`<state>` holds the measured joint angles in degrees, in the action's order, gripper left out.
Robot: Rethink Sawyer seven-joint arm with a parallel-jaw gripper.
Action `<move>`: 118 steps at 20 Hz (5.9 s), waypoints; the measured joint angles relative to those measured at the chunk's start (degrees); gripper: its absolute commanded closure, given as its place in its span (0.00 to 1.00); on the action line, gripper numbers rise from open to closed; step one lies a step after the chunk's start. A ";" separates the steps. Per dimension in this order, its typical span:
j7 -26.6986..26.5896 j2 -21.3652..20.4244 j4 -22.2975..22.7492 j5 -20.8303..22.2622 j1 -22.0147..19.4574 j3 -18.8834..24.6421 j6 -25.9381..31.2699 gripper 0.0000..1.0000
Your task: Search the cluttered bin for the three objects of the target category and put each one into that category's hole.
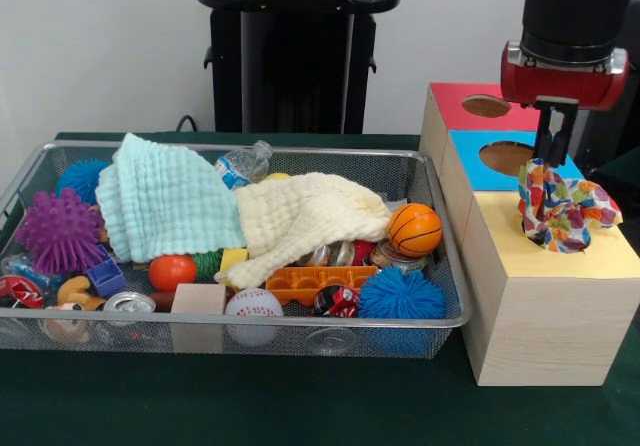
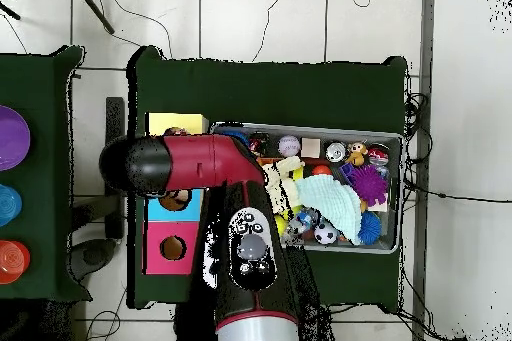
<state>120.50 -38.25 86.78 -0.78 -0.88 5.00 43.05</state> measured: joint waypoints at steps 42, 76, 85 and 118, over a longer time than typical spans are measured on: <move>0.00 5.33 -13.93 -2.67 2.80 -7.58 1.85 1.00; 0.00 4.85 -13.71 -2.71 1.76 -7.59 1.59 1.00; 0.00 3.54 -13.09 -3.99 2.04 -7.59 1.59 1.00; 0.00 3.87 -2.40 -4.03 5.31 -8.17 -21.11 1.00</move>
<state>120.50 -34.38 84.38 -4.81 4.44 -3.17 21.95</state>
